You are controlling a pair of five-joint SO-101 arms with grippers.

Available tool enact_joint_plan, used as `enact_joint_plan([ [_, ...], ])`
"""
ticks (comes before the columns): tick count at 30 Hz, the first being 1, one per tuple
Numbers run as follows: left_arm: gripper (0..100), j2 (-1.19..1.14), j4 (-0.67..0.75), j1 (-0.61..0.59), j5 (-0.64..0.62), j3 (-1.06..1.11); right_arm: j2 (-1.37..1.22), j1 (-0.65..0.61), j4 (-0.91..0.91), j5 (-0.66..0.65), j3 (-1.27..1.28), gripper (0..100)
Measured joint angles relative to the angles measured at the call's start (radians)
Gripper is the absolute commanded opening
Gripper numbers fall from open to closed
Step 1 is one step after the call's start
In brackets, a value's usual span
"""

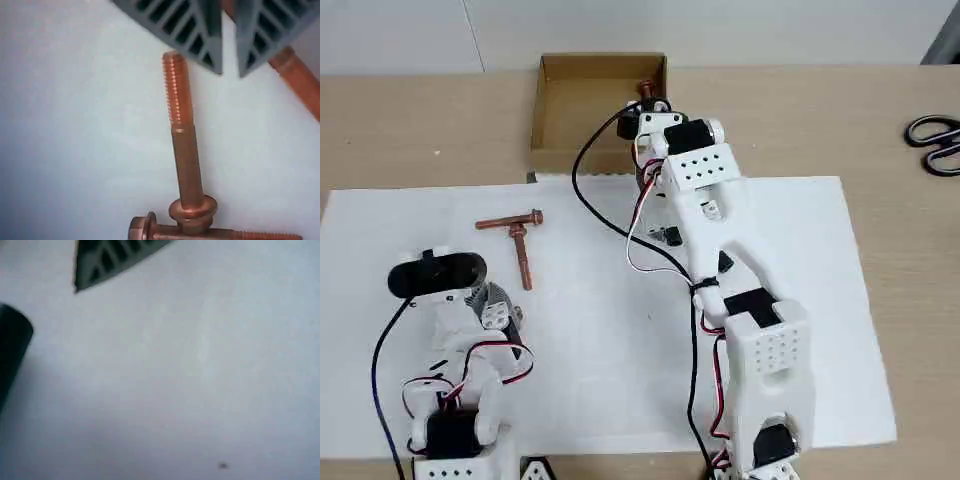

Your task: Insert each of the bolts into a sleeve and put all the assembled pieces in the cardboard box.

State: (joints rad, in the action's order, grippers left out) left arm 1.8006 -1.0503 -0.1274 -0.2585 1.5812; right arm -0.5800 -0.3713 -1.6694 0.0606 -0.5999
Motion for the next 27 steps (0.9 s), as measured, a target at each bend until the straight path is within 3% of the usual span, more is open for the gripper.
enact_joint_plan([
  [14, 1, 0.000, 0.000, 0.000, 0.000, 0.000, -0.077, -0.002, 0.058, -0.015, 0.000, 16.0],
  [21, 1, 0.000, 0.000, 0.000, 0.000, 0.000, -0.101, 0.008, 0.100, -0.015, 0.000, 6.0],
  [27, 1, 0.000, 0.000, 0.000, 0.000, 0.000, -0.120, 0.025, 0.103, -0.041, -0.003, 9.7],
])
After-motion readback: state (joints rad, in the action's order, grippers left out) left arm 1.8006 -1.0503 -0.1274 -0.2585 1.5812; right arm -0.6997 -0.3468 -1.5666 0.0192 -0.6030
